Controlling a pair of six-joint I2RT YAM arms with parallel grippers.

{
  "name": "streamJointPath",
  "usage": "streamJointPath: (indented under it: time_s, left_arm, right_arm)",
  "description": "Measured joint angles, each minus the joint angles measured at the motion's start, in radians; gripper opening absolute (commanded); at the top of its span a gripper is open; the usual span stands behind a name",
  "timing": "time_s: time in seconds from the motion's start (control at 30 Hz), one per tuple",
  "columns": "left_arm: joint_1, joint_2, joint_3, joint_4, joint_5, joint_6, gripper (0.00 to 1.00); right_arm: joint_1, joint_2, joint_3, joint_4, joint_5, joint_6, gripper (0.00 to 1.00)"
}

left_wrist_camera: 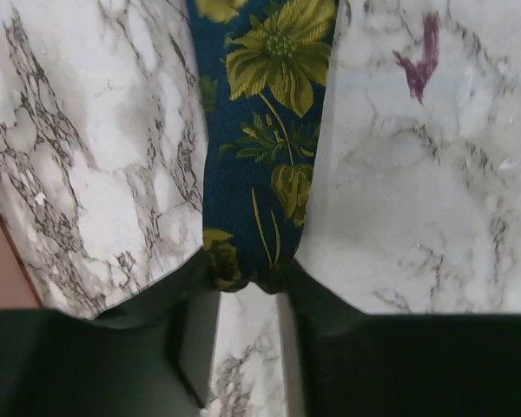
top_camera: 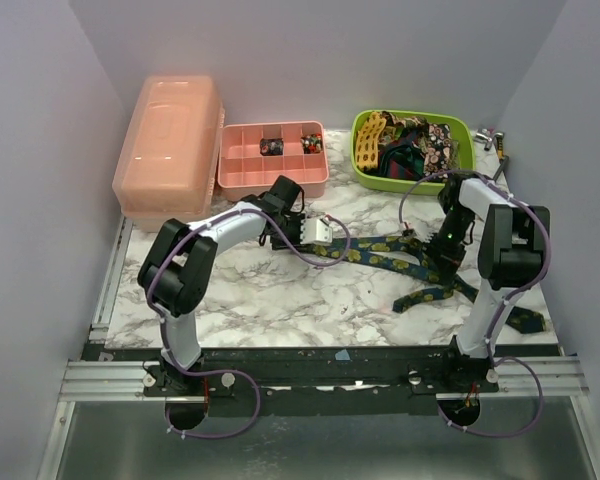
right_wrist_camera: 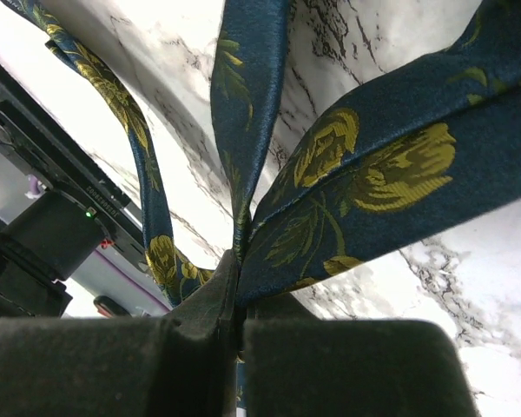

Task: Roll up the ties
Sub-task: Flatten out the tie at the center of the board.

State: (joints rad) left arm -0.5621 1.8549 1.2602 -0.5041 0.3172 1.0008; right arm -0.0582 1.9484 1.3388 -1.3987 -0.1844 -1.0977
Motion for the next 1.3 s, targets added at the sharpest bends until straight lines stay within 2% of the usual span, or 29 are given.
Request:
streamJointPath:
  time_s: [0.07, 0.2, 0.4, 0.43, 0.5, 0.57, 0.6, 0.63, 0.7, 0.73, 0.77, 0.8, 0.9, 0.97, 1.07, 1.1, 1.23, 1.3]
  left_arm:
    - [0.002, 0.005, 0.000, -0.029, -0.024, 0.010, 0.11]
    - [0.002, -0.065, -0.001, -0.168, -0.050, 0.010, 0.00]
    - [0.048, -0.384, 0.026, -0.451, -0.073, 0.055, 0.00]
    - [0.065, -0.418, 0.038, -0.488, -0.084, 0.072, 0.00]
    - [0.102, -0.449, 0.046, -0.550, -0.109, 0.103, 0.00]
    - [0.134, -0.419, 0.038, -0.590, -0.134, 0.122, 0.00]
    - [0.143, -0.391, 0.032, -0.595, -0.145, 0.126, 0.01]
    - [0.154, -0.354, 0.028, -0.597, -0.158, 0.127, 0.04]
    - [0.175, -0.272, 0.016, -0.585, -0.177, 0.126, 0.11]
    - [0.180, -0.250, 0.009, -0.576, -0.183, 0.125, 0.16]
    - [0.187, -0.222, -0.006, -0.557, -0.196, 0.122, 0.27]
    - [0.192, -0.209, -0.019, -0.543, -0.203, 0.117, 0.36]
    - [0.206, -0.191, -0.043, -0.506, -0.225, 0.106, 0.52]
    - [0.207, -0.189, -0.043, -0.485, -0.230, 0.093, 0.66]
    - [0.207, -0.188, -0.040, -0.460, -0.229, 0.060, 0.73]
    - [0.207, -0.188, -0.037, -0.456, -0.227, 0.050, 0.83]
    - [0.207, -0.188, -0.016, -0.437, -0.211, 0.006, 0.87]
    - [0.207, -0.188, -0.002, -0.430, -0.195, -0.027, 0.87]
  right_arm:
    - [0.000, 0.011, 0.005, 0.000, 0.000, -0.002, 0.00]
    - [0.040, 0.001, 0.003, 0.001, -0.006, -0.003, 0.00]
    - [0.265, -0.063, -0.021, -0.005, -0.094, 0.009, 0.01]
    - [0.282, -0.053, -0.017, -0.008, -0.102, 0.008, 0.04]
    - [0.284, -0.004, 0.005, -0.017, -0.110, 0.006, 0.22]
    - [0.275, 0.103, 0.085, -0.014, -0.108, 0.021, 0.32]
    - [0.272, 0.130, 0.111, -0.006, -0.111, 0.030, 0.41]
    - [0.269, 0.183, 0.171, -0.009, -0.108, 0.045, 0.53]
    - [0.262, 0.253, 0.298, -0.016, -0.104, 0.092, 0.68]
    - [0.259, 0.260, 0.346, -0.014, -0.099, 0.112, 0.75]
    - [0.255, 0.261, 0.393, -0.005, -0.094, 0.127, 0.76]
    - [0.249, 0.256, 0.433, 0.002, -0.092, 0.141, 0.76]
    - [0.221, 0.206, 0.463, 0.019, -0.093, 0.175, 0.73]
    - [0.206, 0.137, 0.409, 0.022, -0.096, 0.195, 0.69]
    - [0.185, 0.009, 0.286, 0.010, -0.126, 0.224, 0.68]
    - [0.186, -0.025, 0.250, 0.010, -0.143, 0.227, 0.67]
    - [0.259, -0.164, 0.104, 0.022, -0.227, 0.248, 0.59]
    - [0.345, -0.195, 0.067, 0.056, -0.264, 0.272, 0.54]
